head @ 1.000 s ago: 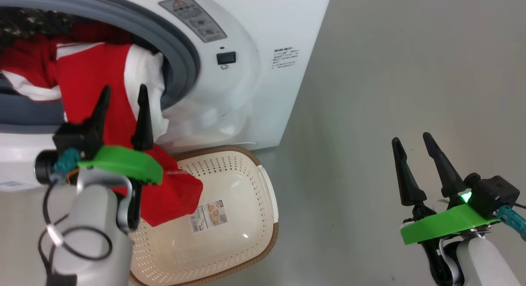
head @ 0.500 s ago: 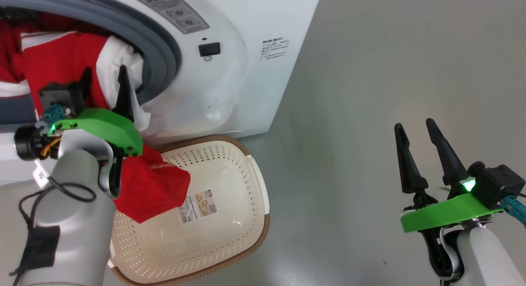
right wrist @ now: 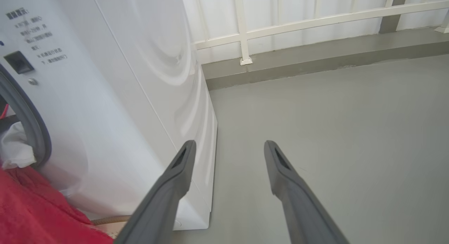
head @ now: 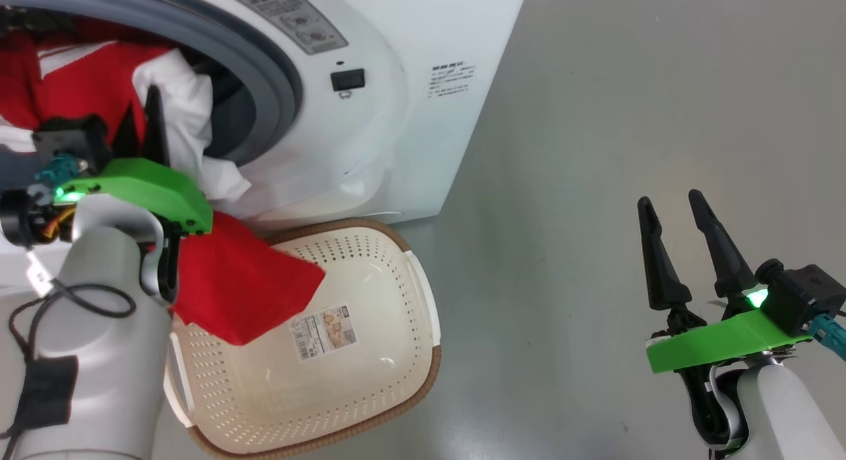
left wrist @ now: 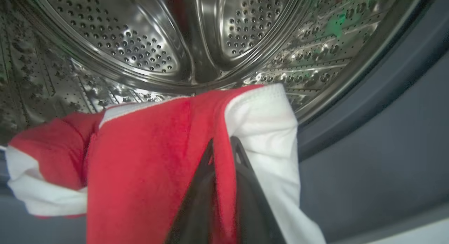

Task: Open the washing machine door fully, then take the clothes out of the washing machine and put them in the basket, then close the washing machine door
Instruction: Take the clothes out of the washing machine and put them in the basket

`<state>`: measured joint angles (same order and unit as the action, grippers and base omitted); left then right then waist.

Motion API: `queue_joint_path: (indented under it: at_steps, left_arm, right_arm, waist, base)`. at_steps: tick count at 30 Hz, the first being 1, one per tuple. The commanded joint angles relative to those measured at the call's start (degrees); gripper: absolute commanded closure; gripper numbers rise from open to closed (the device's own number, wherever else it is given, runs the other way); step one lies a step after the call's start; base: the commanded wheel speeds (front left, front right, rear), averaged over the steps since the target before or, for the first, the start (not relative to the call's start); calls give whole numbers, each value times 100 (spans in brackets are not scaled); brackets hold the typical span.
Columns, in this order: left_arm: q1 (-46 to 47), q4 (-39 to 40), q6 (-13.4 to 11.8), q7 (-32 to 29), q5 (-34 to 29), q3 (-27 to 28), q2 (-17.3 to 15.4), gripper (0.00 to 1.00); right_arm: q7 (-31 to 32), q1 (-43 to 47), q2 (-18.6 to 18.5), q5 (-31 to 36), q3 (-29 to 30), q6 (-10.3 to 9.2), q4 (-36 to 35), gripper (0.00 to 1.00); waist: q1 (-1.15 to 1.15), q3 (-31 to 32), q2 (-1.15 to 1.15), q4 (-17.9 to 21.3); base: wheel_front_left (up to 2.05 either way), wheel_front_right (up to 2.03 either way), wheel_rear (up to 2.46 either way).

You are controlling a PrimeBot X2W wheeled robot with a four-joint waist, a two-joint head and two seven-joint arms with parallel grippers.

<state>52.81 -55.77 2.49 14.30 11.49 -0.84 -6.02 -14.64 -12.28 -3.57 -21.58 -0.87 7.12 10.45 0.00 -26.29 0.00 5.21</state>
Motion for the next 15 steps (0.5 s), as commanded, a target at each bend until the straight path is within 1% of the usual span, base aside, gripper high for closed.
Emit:
queue_joint_path:
  at_steps: [1, 8, 9, 10, 15]
  left_arm:
    - [-175, 372, 11, 68, 20, 198, -208, 90]
    - [-1100, 1446, 58, 69, 63, 567, -77, 93]
    - [-1260, 1574, 78, 69, 66, 612, -46, 98]
    - [-1420, 1696, 101, 69, 62, 649, -18, 100]
    - [-2160, 2164, 183, 69, 52, 789, 127, 100]
  right_arm:
    - [-36, -74, -26, 7, -109, 36, -122, 0]
    - [-36, -2, -22, 11, -117, 36, -105, 0]
    - [-36, 13, -21, 10, -122, 36, -102, 0]
    - [-36, 28, -20, 9, -126, 36, -95, 0]
    - [-36, 103, -15, 3, -132, 36, -76, 0]
  waist:
    - [0, 49, 0, -44]
    - [0, 203, 0, -119]
    - [0, 226, 0, -127]
    - [0, 256, 0, -134]
    - [0, 376, 0, -173]
  base:
    - [0, 0, 0]
    - [0, 0, 0]
    - [0, 0, 0]
    - [0, 0, 0]
    - [0, 0, 0]
